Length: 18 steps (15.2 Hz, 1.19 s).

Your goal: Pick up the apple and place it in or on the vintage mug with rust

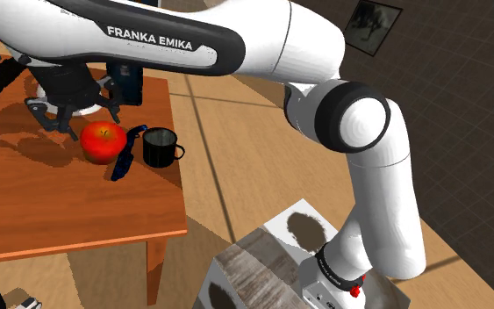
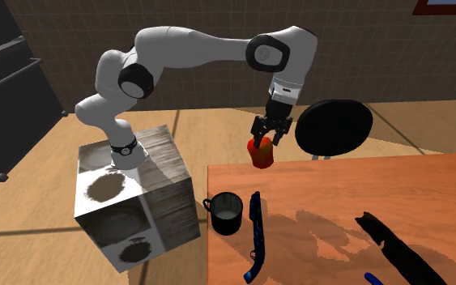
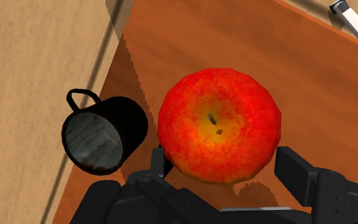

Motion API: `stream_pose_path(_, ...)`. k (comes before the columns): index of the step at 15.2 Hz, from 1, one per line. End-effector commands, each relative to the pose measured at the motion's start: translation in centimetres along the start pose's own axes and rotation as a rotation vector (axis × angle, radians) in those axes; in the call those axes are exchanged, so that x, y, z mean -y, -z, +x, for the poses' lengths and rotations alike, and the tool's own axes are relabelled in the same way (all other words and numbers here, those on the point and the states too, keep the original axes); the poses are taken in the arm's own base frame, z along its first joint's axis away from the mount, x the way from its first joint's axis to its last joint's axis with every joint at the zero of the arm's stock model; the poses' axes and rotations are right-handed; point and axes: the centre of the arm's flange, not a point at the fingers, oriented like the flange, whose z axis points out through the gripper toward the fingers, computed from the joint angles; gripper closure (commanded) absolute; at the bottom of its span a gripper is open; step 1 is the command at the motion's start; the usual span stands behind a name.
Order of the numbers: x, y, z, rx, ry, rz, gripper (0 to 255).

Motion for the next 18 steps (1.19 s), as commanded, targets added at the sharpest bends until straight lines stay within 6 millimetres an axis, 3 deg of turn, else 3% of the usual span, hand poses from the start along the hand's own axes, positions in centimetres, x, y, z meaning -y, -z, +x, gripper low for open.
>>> stream_pose_path(1,-0.3,1.0,0.0,0.001,0.0,0.0,255)
stream_pose_path(7,-1.2,3.8,0.2,0.001,0.0,0.0,255)
stream_pose_path(18,-14.6,2.2,5.5,0.001,0.0,0.0,255)
